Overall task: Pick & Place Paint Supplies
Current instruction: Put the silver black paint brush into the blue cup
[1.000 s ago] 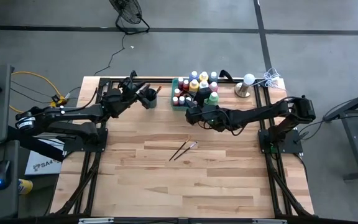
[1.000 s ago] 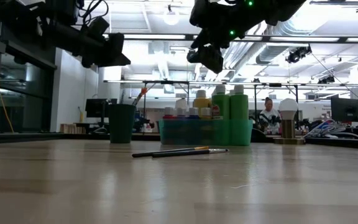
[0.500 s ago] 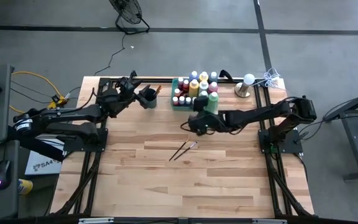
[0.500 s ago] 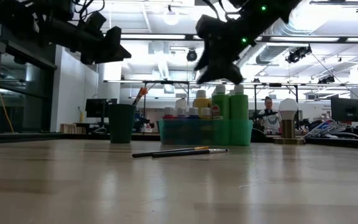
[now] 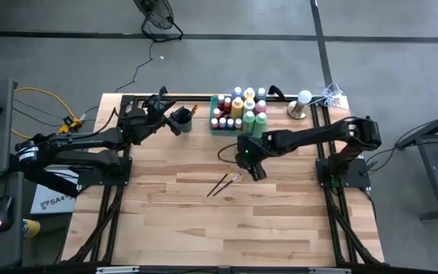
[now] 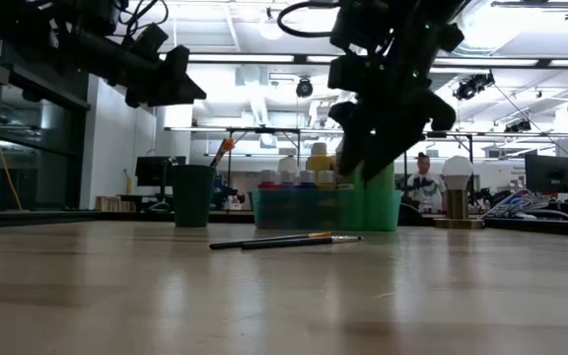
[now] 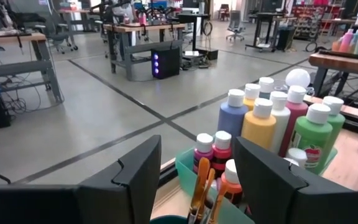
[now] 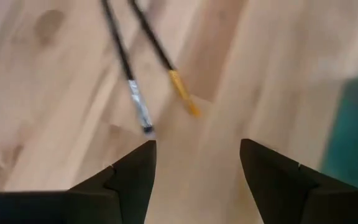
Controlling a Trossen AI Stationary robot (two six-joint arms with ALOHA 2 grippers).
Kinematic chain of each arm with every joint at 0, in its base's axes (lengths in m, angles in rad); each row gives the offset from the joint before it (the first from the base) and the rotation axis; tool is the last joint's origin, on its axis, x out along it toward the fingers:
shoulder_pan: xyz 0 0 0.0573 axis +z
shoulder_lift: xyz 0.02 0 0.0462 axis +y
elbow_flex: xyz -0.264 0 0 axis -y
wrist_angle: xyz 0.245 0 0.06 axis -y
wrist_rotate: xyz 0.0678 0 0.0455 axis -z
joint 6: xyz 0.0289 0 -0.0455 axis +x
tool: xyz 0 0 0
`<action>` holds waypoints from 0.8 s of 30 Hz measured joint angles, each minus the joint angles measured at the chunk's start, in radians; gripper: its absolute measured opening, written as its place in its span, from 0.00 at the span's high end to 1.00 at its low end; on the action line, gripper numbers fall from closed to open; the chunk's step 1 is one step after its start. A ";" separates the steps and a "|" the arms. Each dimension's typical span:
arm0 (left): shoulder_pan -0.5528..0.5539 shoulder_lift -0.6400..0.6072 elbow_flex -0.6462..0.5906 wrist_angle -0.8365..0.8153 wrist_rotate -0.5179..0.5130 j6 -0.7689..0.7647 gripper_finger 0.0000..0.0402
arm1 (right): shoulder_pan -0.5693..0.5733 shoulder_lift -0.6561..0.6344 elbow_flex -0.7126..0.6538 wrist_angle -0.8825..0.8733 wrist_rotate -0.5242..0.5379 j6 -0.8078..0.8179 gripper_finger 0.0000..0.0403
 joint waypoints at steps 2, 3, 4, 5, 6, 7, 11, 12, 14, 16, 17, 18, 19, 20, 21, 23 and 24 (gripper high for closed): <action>0.000 0.000 0.000 -0.004 0.002 0.000 0.51 | 0.013 0.013 0.000 -0.005 -0.013 -0.017 0.44; 0.000 0.000 0.000 -0.004 0.001 -0.001 0.51 | 0.020 0.026 0.000 -0.011 -0.024 -0.024 0.44; 0.000 0.000 0.000 -0.005 0.002 -0.001 0.51 | 0.028 0.038 0.000 -0.008 -0.036 -0.031 0.44; 0.000 0.000 0.000 -0.006 0.002 -0.001 0.51 | 0.034 0.050 0.000 -0.007 -0.045 -0.036 0.44; 0.000 0.000 0.000 -0.006 0.002 -0.001 0.51 | 0.040 0.066 0.000 -0.010 -0.048 -0.039 0.44; 0.000 0.000 0.000 -0.005 0.002 -0.001 0.51 | 0.047 0.082 0.000 -0.010 -0.049 -0.041 0.44; 0.000 0.000 0.000 -0.006 0.002 -0.001 0.51 | 0.059 0.126 0.000 0.015 -0.047 -0.043 0.44; 0.000 0.000 0.000 -0.007 0.002 -0.001 0.51 | 0.061 0.135 0.000 0.019 -0.046 -0.043 0.44; 0.000 0.000 0.000 -0.008 0.002 -0.001 0.51 | 0.061 0.148 0.000 0.025 -0.046 -0.045 0.44; 0.000 0.000 0.000 -0.008 0.002 -0.001 0.51 | 0.060 0.160 0.001 0.043 -0.045 -0.049 0.44; 0.000 0.000 0.000 -0.008 0.002 -0.001 0.51 | 0.060 0.166 0.001 0.042 -0.045 -0.050 0.45; 0.000 0.000 0.000 -0.008 0.002 -0.001 0.51 | 0.060 0.173 0.001 0.040 -0.045 -0.051 0.46; 0.000 0.000 0.000 -0.008 0.002 -0.001 0.51 | 0.060 0.183 0.000 0.045 -0.049 -0.056 0.47; 0.000 0.000 0.000 -0.008 0.002 -0.001 0.51 | 0.059 0.190 0.000 0.052 -0.049 -0.064 0.48; 0.000 0.000 0.000 -0.008 0.003 -0.001 0.51 | 0.059 0.194 0.000 0.055 -0.049 -0.071 0.49; 0.000 0.000 0.000 -0.008 0.003 -0.001 0.51 | 0.061 0.206 0.001 0.064 -0.040 -0.077 0.52; 0.000 0.000 0.000 -0.008 0.003 -0.001 0.51 | 0.060 0.209 0.002 0.065 -0.036 -0.077 0.54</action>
